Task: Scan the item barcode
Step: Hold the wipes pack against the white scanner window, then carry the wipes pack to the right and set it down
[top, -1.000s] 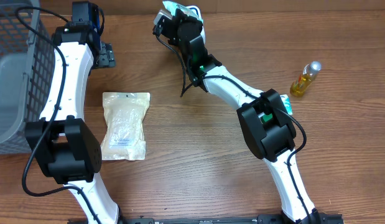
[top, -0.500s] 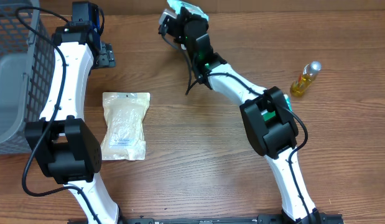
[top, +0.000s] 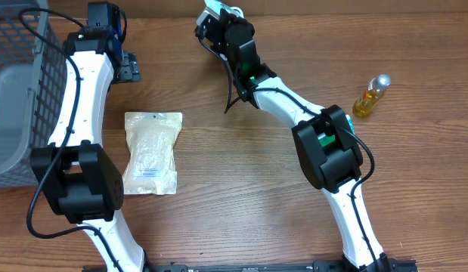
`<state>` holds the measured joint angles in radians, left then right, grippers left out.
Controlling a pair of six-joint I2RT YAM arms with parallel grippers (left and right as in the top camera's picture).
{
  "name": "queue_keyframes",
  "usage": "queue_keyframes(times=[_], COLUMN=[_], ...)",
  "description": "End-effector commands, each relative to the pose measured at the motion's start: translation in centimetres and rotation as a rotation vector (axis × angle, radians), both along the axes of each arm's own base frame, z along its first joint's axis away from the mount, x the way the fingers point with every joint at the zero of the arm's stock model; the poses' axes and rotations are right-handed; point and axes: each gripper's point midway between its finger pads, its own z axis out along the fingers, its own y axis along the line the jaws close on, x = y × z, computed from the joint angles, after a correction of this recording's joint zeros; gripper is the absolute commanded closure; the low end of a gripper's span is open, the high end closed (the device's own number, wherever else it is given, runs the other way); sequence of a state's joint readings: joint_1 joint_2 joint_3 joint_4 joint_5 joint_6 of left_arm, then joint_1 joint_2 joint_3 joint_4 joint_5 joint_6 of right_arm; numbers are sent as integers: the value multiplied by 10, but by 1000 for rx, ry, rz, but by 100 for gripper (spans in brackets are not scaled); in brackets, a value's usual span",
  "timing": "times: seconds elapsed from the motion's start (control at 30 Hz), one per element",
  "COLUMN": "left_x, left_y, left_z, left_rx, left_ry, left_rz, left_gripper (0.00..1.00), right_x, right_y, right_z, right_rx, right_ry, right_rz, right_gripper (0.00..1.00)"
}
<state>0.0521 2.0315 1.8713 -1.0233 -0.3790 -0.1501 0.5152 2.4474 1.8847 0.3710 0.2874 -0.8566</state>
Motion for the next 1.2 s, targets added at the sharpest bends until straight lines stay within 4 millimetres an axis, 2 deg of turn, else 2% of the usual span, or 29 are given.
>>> queue_keyframes(times=[0.0, 0.13, 0.23, 0.33, 0.37, 0.43, 0.53, 0.6, 0.7, 0.93, 1.07, 1.17], left_x=[2, 2, 2, 2, 2, 2, 2, 2, 2, 2, 2, 2], left_y=[-1, -1, -1, -1, -1, -1, -1, -1, -1, -1, -1, -1], left_z=[6, 6, 6, 6, 6, 6, 6, 6, 6, 6, 6, 6], left_rx=[9, 9, 9, 9, 9, 9, 9, 9, 9, 9, 9, 9], left_ry=[-21, -21, -20, -20, -20, -20, -20, -20, -21, -20, -20, -20], left_rz=[7, 7, 7, 7, 7, 6, 7, 7, 7, 7, 7, 7], left_gripper=[0, 0, 0, 0, 0, 0, 0, 0, 0, 1, 0, 1], right_x=[2, 1, -4, -15, -16, -28, -44, -58, -83, -160, -197, -209], right_y=[2, 2, 2, -4, -5, -12, -23, -31, -45, -85, -103, -116], right_z=[7, 26, 51, 87, 90, 111, 113, 104, 77, -9, -37, -48], right_rx=[60, 83, 182, 288, 299, 382, 432, 435, 414, 356, 311, 288], right_ry=[-8, -39, -41, -5, 0, 65, 186, 288, 462, 917, 1113, 1180], right_rz=[-2, -7, -13, -24, -26, -45, -86, -124, -201, -444, -506, -541], right_gripper=[96, 96, 96, 96, 96, 96, 96, 96, 96, 96, 96, 96])
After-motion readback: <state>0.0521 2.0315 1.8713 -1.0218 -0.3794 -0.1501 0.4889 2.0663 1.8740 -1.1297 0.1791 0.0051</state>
